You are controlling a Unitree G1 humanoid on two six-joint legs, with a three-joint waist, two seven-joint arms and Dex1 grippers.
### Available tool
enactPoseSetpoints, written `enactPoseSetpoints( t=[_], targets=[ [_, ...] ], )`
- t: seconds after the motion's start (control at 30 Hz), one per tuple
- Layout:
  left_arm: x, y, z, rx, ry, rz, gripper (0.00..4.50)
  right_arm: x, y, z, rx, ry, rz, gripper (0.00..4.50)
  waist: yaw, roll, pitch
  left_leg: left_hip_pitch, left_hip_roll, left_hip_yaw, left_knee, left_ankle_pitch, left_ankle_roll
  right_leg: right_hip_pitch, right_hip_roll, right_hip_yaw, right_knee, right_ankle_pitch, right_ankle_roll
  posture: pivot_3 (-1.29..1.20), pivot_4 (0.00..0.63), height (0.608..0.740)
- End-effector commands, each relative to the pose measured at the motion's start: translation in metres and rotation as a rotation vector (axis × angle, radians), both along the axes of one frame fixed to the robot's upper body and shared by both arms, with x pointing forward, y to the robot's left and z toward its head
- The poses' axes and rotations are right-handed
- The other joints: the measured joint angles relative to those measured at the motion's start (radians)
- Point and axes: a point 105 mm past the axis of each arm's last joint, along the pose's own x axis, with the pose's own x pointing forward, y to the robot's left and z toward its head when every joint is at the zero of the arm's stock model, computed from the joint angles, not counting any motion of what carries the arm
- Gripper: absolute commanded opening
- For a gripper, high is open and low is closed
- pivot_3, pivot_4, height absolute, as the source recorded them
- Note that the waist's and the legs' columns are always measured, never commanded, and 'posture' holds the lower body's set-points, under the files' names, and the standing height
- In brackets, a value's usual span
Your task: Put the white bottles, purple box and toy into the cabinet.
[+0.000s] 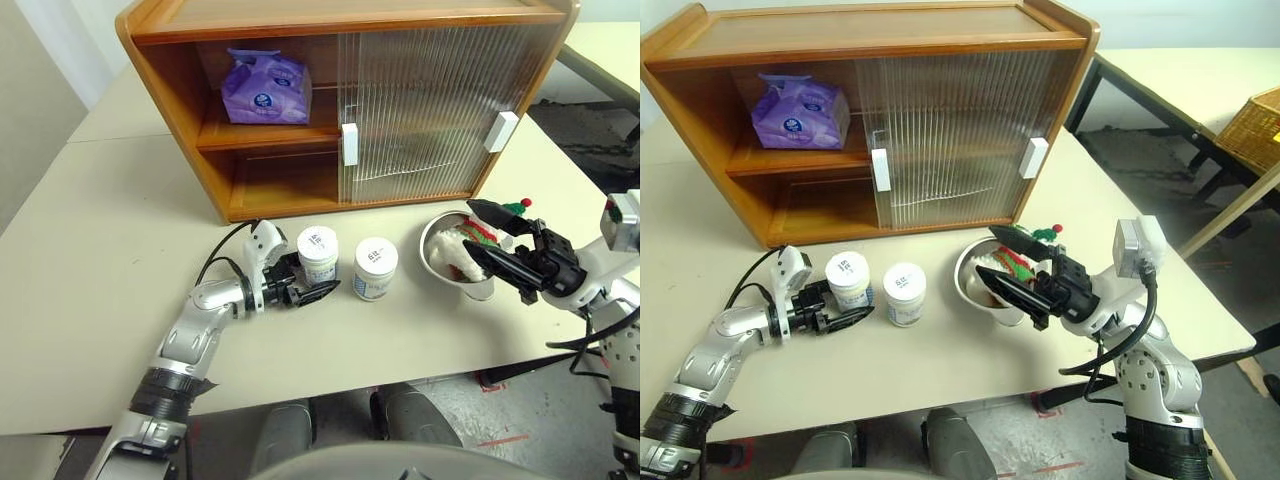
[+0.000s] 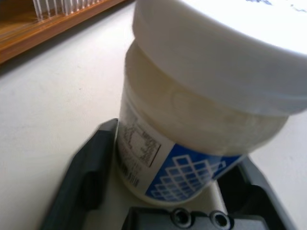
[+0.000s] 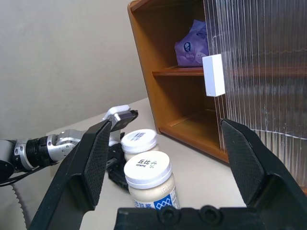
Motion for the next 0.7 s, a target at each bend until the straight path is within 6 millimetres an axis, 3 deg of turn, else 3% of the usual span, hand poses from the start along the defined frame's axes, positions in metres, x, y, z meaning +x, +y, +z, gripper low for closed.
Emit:
enactPoseSetpoints(
  t=[0.03,0.27,0.37,0.5,0.7],
  targets=[
    [-0.008,-0.005,-0.009,0.013,0.050,-0.046,3.20,-0.002,-0.001,0.001,-0.010,0.003,0.002,4.50,0.000,0.000,0.000,0.000,0.000,0.000,0.000,0.000,0.000,0.000,0.000,0.000,0.000,0.000,0.000,-0.16,0.073,0.740],
    [-0.005,0.004,-0.010,0.041,0.036,0.002,3.20,-0.010,0.001,0.000,-0.030,-0.006,0.051,4.50,-0.001,0.000,0.000,0.000,0.000,0.000,0.000,0.000,0.000,0.000,0.000,0.000,-0.001,-0.002,0.001,-0.15,0.076,0.740],
    [0.005,0.009,0.006,0.001,-0.018,0.069,3.20,-0.015,0.006,0.002,-0.032,-0.014,0.099,4.50,-0.001,0.000,0.000,0.000,0.000,0.000,0.000,0.000,0.000,0.000,0.000,0.000,-0.001,-0.002,0.001,-0.15,0.078,0.740],
    [0.026,0.023,0.025,-0.007,-0.109,0.209,3.20,-0.027,0.021,-0.013,-0.133,0.005,0.217,4.50,-0.002,-0.004,0.002,0.000,-0.001,0.002,0.000,0.000,0.000,0.000,0.000,0.000,0.000,-0.002,0.001,-0.15,0.085,0.740],
    [0.047,0.030,0.046,-0.001,-0.208,0.349,3.20,-0.025,0.029,-0.011,-0.117,-0.007,0.236,4.50,0.000,-0.005,0.004,0.000,-0.003,0.003,0.000,0.001,0.000,0.001,-0.001,0.000,-0.001,-0.002,0.001,-0.13,0.086,0.740]
  ],
)
